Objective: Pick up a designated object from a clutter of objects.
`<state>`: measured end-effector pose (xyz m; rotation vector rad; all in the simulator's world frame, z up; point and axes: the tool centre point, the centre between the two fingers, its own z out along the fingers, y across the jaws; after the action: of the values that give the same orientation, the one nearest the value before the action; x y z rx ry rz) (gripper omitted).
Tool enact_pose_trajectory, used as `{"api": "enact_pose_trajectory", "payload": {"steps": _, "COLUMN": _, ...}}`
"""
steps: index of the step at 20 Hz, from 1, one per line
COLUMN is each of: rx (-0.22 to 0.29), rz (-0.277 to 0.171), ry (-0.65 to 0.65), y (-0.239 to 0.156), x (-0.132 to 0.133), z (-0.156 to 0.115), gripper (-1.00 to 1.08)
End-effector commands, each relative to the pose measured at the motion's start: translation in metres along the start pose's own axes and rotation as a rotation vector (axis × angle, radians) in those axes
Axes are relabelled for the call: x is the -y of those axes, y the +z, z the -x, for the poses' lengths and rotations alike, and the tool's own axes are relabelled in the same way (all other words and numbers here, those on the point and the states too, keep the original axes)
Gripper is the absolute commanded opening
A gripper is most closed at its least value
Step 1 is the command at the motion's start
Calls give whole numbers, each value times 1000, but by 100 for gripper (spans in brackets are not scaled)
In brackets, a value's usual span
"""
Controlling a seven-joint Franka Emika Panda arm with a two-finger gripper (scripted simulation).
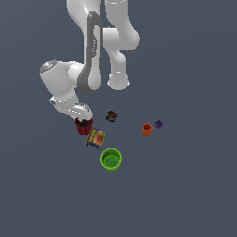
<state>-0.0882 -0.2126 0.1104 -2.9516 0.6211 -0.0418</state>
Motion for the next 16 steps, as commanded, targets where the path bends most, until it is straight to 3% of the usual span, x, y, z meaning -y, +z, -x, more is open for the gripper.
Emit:
{"api": "enact_pose_trajectory", "payload": {"steps": 1, "rx": -4, "rz": 0, "ry": -4, "y": -14, "x": 18, "z": -4, "gripper": -100}}
{"api": "enact_pose_trajectory", "payload": {"steps": 16, "rx": -5, "rz": 5, "ry": -2, "y": -120, "x": 159, "z": -28, "gripper": -100}}
